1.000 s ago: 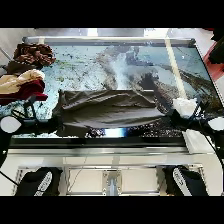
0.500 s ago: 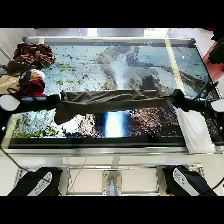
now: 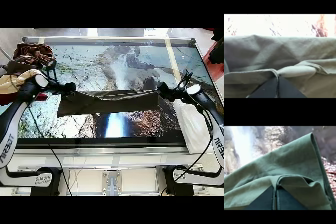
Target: Fold the shirts.
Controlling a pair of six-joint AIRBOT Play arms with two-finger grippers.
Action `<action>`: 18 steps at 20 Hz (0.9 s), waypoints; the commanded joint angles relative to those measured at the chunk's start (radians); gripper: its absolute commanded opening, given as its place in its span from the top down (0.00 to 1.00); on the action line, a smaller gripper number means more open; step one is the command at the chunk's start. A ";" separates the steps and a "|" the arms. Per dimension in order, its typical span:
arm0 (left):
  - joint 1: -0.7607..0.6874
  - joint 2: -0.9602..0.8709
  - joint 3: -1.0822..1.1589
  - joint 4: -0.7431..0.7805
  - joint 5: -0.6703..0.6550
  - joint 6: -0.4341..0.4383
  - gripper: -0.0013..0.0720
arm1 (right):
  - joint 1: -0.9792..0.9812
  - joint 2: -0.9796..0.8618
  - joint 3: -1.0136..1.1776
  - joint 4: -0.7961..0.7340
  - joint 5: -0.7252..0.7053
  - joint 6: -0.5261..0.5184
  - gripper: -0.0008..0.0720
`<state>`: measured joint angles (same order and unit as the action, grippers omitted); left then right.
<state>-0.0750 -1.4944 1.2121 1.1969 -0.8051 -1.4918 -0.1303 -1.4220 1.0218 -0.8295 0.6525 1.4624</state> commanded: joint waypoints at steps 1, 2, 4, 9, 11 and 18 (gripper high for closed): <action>-0.024 -0.112 0.022 0.066 0.020 -0.060 0.97 | 0.007 -0.067 0.015 -0.019 -0.042 -0.003 0.93; -0.024 -0.116 0.022 0.088 0.022 -0.081 0.97 | 0.007 -0.067 0.015 -0.046 -0.040 -0.005 0.93; -0.024 -0.114 0.042 0.103 0.019 -0.087 0.96 | 0.002 -0.066 0.019 -0.064 -0.046 -0.038 0.80; -0.027 -0.033 0.219 0.103 0.026 -0.097 0.19 | -0.117 -0.050 0.162 -0.098 0.124 -0.057 0.30; -0.042 -0.010 0.272 0.101 0.027 -0.075 0.18 | -0.173 -0.063 0.163 -0.103 0.180 -0.063 0.22; -0.169 -0.008 0.289 0.105 0.061 -0.026 0.11 | -0.204 -0.283 0.166 0.094 0.276 -0.250 0.09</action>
<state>-0.2024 -1.5063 1.4906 1.2976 -0.7647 -1.5379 -0.3233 -1.6295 1.1820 -0.8349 0.8894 1.2976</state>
